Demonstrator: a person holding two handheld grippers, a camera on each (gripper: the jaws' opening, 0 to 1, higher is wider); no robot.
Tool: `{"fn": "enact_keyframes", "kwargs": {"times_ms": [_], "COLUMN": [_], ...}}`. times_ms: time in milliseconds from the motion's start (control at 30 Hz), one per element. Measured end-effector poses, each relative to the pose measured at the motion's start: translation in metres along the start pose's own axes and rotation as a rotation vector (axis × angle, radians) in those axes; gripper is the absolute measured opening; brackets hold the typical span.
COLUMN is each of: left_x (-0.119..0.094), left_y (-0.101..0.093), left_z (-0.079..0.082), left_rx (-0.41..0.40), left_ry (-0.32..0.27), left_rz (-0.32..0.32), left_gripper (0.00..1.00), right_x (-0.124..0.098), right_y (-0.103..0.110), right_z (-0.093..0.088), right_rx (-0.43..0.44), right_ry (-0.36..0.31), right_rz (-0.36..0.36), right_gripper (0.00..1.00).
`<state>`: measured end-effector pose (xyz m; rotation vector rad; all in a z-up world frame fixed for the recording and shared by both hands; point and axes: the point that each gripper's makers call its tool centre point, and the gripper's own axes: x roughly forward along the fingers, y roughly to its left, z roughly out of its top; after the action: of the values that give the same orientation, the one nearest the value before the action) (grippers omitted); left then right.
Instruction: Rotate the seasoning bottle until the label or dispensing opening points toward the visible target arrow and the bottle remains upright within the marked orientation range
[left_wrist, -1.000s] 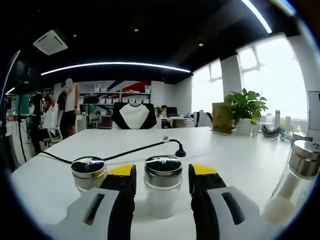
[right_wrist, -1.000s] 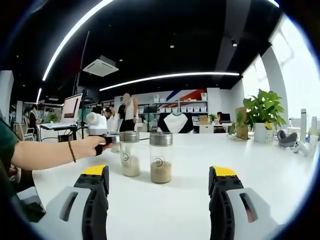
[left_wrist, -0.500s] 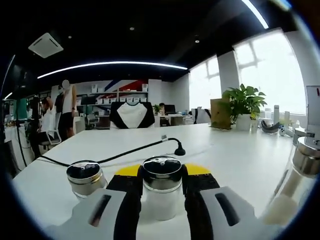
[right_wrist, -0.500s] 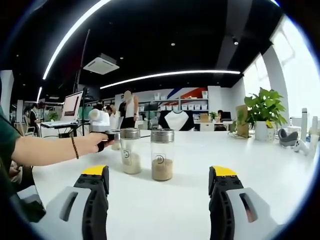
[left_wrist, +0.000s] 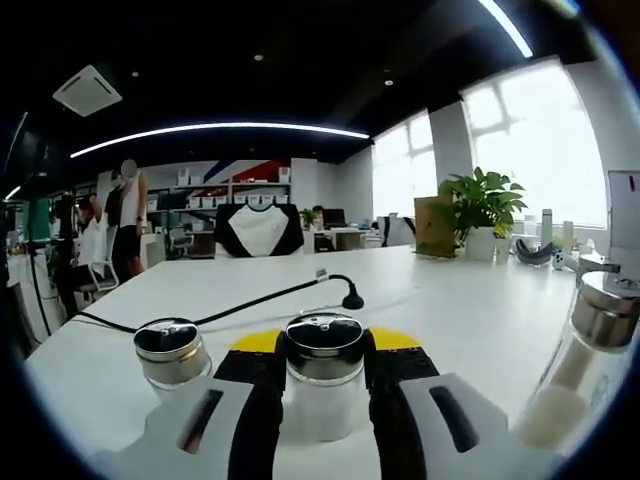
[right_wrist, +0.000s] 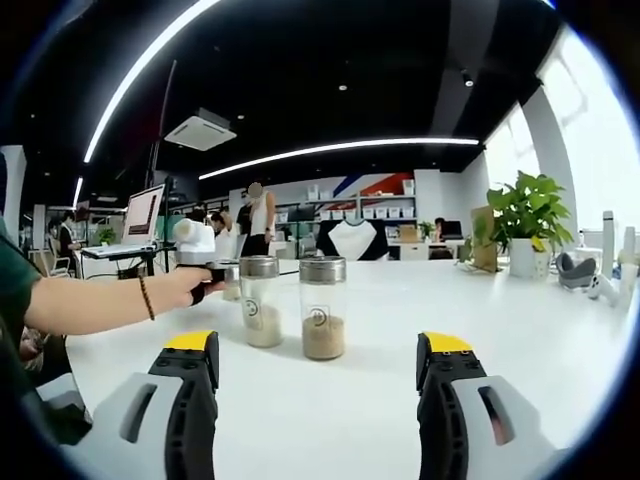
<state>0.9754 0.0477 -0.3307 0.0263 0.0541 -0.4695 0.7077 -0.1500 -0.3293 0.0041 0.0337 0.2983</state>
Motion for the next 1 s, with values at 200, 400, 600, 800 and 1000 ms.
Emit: {"fn": "enact_keyframes", "kwargs": {"times_ms": [200, 400, 600, 800, 1000], "left_x": [-0.012, -0.025, -0.045, -0.065, -0.085], "left_y": [-0.002, -0.006, -0.015, -0.023, -0.035], "left_z": [0.012, 0.014, 0.013, 0.018, 0.022], "left_rx": [-0.009, -0.029, -0.030, -0.040, -0.047], "left_ry": [-0.031, -0.021, -0.022, -0.044, -0.059], "left_rz": [-0.019, -0.057, -0.102, -0.132, -0.166], "left_gripper": [0.31, 0.32, 0.32, 0.31, 0.31], "right_x": [0.000, -0.001, -0.001, -0.001, -0.001], "right_y": [0.000, 0.001, 0.006, 0.005, 0.004], "right_z": [-0.001, -0.001, -0.002, -0.002, -0.002], "right_rx": [0.003, 0.006, 0.010, 0.009, 0.011], "right_ry": [0.003, -0.001, -0.001, -0.003, 0.000], "right_rz": [-0.001, 0.003, 0.017, 0.016, 0.015], "right_gripper": [0.82, 0.82, 0.82, 0.82, 0.82]}}
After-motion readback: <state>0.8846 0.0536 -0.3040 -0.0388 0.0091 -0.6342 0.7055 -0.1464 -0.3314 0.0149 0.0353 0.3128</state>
